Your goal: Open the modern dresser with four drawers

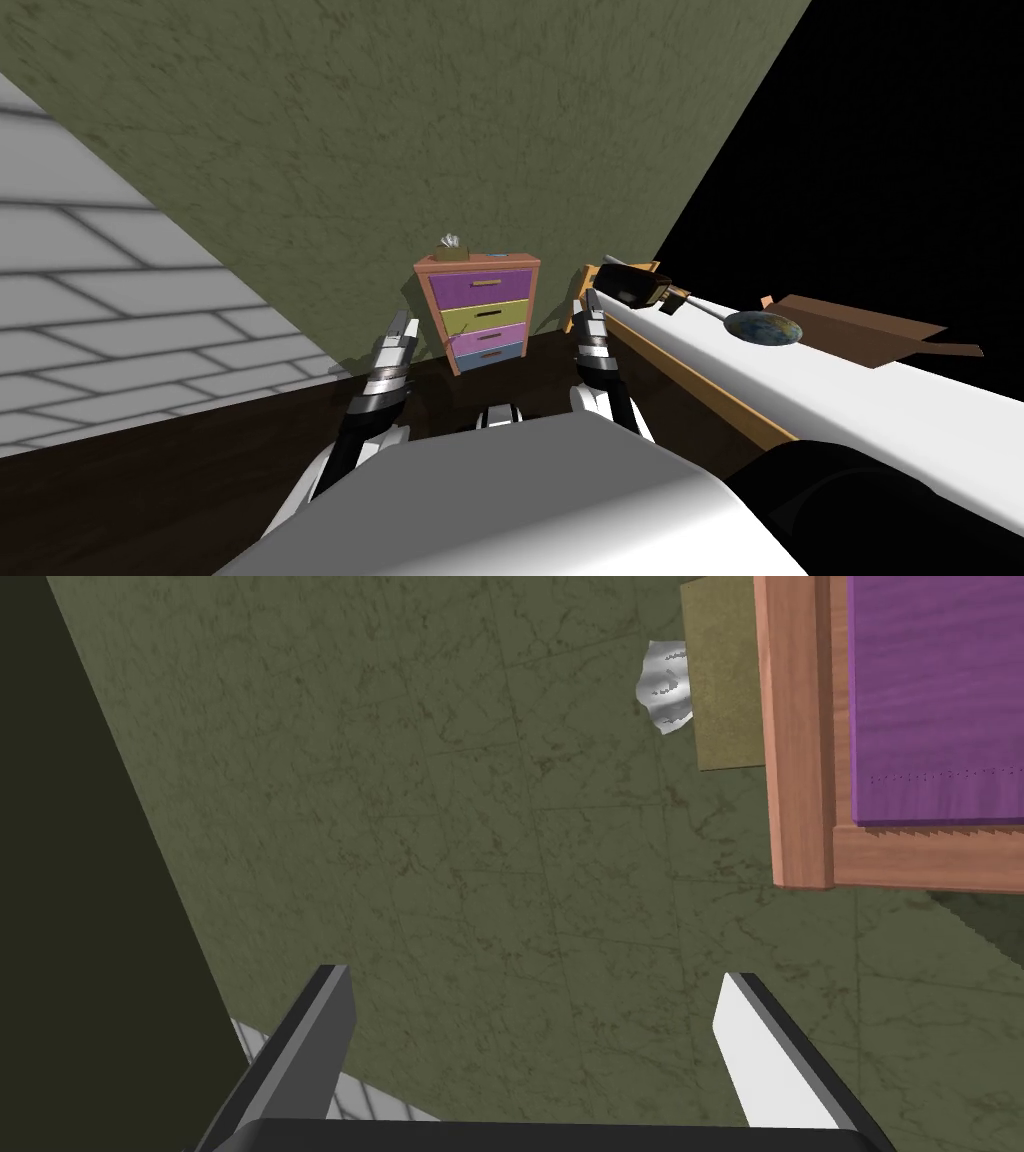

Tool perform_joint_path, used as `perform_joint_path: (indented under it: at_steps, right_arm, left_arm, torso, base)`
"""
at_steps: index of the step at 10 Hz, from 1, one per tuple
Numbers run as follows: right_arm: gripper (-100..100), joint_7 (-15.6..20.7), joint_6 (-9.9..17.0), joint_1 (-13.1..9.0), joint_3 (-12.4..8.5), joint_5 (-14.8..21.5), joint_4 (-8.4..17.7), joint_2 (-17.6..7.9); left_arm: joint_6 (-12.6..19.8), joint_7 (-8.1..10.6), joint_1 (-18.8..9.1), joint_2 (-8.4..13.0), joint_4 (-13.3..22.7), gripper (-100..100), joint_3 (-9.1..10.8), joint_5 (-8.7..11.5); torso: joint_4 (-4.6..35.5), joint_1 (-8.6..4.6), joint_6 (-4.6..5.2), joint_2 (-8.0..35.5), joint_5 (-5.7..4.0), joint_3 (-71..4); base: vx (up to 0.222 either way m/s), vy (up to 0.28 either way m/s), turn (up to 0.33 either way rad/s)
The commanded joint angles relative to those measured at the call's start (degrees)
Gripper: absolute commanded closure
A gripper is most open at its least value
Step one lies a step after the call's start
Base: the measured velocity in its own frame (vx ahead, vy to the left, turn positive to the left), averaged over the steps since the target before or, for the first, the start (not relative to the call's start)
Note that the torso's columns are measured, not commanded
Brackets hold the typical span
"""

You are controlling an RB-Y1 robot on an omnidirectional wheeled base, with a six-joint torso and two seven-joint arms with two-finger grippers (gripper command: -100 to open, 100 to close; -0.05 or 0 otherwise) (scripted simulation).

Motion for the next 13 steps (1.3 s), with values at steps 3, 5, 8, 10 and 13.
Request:
perform_joint_path:
  at_steps: [3, 5, 8, 10, 13]
  right_arm:
    - [0, 0.00, 0.00, 0.00, 0.00, 0.00, 0.00, 0.00]
    - [0, 0.00, 0.00, 0.00, 0.00, 0.00, 0.00, 0.00]
    - [0, 0.00, 0.00, 0.00, 0.00, 0.00, 0.00, 0.00]
    - [0, 0.00, 0.00, 0.00, 0.00, 0.00, 0.00, 0.00]
    - [0, 0.00, 0.00, 0.00, 0.00, 0.00, 0.00, 0.00]
  left_arm:
    - [5.13, 0.29, 0.13, 2.29, -1.26, -100, 0.28, 0.52]
    - [7.23, 0.40, 0.20, 2.42, -1.73, -100, 0.38, 0.74]
    - [10.28, 0.57, 0.28, 2.28, -2.33, -100, 0.52, 1.05]
    - [13.10, 0.73, 0.35, 1.91, -2.84, -100, 0.64, 1.34]
    - [16.59, 0.92, 0.43, 1.36, -3.49, -100, 0.80, 1.70]
  torso:
    - [0.14, 0.05, 0.00, 0.30, 0.02, 0.09]
    - [0.14, 0.08, 0.00, 0.32, 0.02, 0.11]
    - [0.12, 0.06, 0.00, 0.23, 0.02, 0.05]
    - [0.13, 0.10, 0.00, 0.29, 0.03, 0.08]
    - [0.13, 0.01, 0.00, 0.29, 0.00, 0.08]
  base:
    - [0.103, -0.049, -0.003]
    - [0.093, -0.048, -0.004]
    - [0.097, -0.050, -0.003]
    - [0.096, -0.039, -0.005]
    - [0.102, -0.048, -0.003]
